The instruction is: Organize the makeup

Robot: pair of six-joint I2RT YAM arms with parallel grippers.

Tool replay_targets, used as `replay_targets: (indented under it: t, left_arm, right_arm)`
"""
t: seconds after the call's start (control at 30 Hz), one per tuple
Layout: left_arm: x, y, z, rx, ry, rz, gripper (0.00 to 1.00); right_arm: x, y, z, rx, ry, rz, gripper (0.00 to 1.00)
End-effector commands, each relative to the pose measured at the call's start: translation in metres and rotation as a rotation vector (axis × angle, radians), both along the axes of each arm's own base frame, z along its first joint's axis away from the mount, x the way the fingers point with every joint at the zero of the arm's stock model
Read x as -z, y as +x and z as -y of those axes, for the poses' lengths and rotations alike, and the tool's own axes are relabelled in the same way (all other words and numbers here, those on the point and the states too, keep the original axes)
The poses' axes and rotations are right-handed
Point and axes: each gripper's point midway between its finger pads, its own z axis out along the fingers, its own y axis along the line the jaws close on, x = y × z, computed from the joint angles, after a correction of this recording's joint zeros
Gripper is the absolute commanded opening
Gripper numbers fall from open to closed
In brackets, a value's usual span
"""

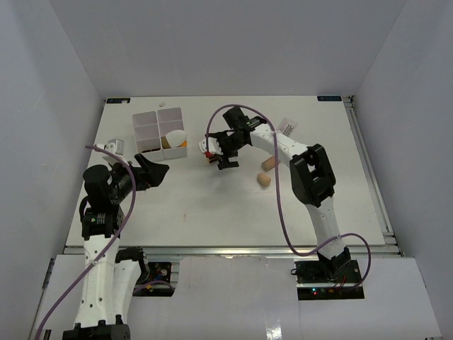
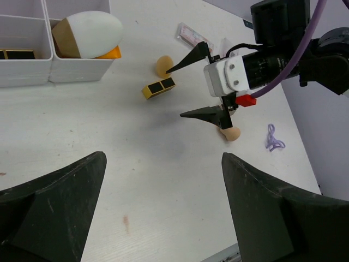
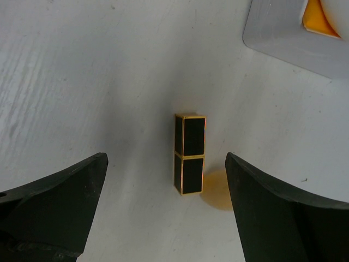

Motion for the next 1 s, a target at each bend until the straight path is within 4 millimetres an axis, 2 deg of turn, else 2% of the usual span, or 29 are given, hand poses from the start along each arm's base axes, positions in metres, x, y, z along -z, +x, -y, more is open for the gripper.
replay_targets:
  t: [0.0, 0.27, 0.57, 0.7, 0.73, 0.87, 0.97]
  left_arm:
    - [0.019, -0.006, -0.011, -0.057, 0.047, -0.054, 0.98]
    - [0.02, -0.008, -0.016, -0.099, 0.048, -0.044, 0.98]
    - [0.019, -0.008, -0.018, -0.114, 0.05, -0.044, 0.98]
    - [0.017, -0.009, -0.019, -0.12, 0.05, -0.041, 0.98]
    - [0.016, -0.009, -0.019, -0.122, 0.051, -0.039, 0.98]
    - [0.015, -0.01, -0.024, -0.156, 0.052, -0.048, 0.98]
    - [0.018, -0.01, -0.038, -0.249, 0.057, -0.076, 0.98]
  right_arm:
    - [0.0, 0.018, -0.024, 0.04, -0.012, 0.051, 0.91]
    - [0.032, 0.033, -0.02, 0.098, -0.081, 0.054, 0.74]
    - [0.049, 0.046, -0.016, 0.156, -0.109, 0.046, 0.62]
    - [0.059, 0.044, -0.014, 0.157, -0.12, 0.027, 0.37]
    - [0.059, 0.042, -0.015, 0.154, -0.118, 0.019, 0.31]
    - [0.035, 0.026, -0.019, 0.107, -0.074, -0.005, 0.21]
    - [0.003, 0.0, -0.033, 0.043, 0.0, -0.053, 0.08]
